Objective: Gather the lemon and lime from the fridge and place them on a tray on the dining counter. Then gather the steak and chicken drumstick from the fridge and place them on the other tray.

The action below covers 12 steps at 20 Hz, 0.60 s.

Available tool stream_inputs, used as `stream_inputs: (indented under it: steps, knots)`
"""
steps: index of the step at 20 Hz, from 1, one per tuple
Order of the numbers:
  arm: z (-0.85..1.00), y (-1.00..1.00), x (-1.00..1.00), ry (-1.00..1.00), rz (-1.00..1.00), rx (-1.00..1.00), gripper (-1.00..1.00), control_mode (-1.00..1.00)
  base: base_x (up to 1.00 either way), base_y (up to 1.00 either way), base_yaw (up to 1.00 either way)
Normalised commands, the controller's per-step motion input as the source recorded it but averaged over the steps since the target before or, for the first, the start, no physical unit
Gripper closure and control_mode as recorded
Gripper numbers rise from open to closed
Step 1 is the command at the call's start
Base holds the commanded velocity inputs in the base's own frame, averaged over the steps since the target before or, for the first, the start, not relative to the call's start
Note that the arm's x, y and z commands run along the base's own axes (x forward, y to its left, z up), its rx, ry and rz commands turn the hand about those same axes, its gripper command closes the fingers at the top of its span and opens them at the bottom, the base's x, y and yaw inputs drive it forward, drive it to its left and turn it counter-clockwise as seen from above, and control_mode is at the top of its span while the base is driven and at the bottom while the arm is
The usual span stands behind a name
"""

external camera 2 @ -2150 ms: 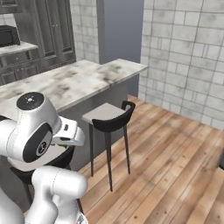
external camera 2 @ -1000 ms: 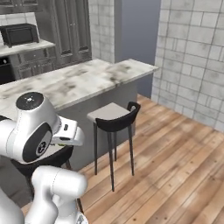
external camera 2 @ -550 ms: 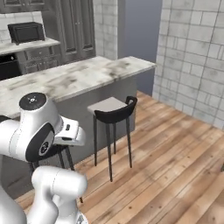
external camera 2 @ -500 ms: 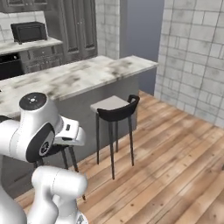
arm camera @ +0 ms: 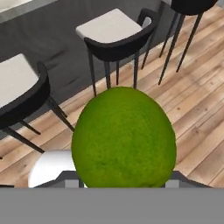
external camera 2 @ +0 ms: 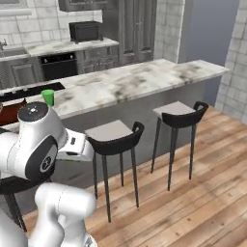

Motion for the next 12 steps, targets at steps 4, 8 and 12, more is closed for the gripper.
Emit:
stream_inputs:
  steps: [4, 8, 12]
  knots:
    - [0.00, 0.00, 0.00, 0.00, 0.00, 0.00, 1.00, 1.00, 0.02, 0.53, 0.43]
    - [0.00, 0.00, 0.00, 0.00, 0.00, 0.00, 1.00, 1.00, 0.32, 0.30, 0.39]
    - [0.00, 0.00, 0.00, 0.00, 0.00, 0.00, 1.00, 1.00, 0.19, 0.33, 0.41]
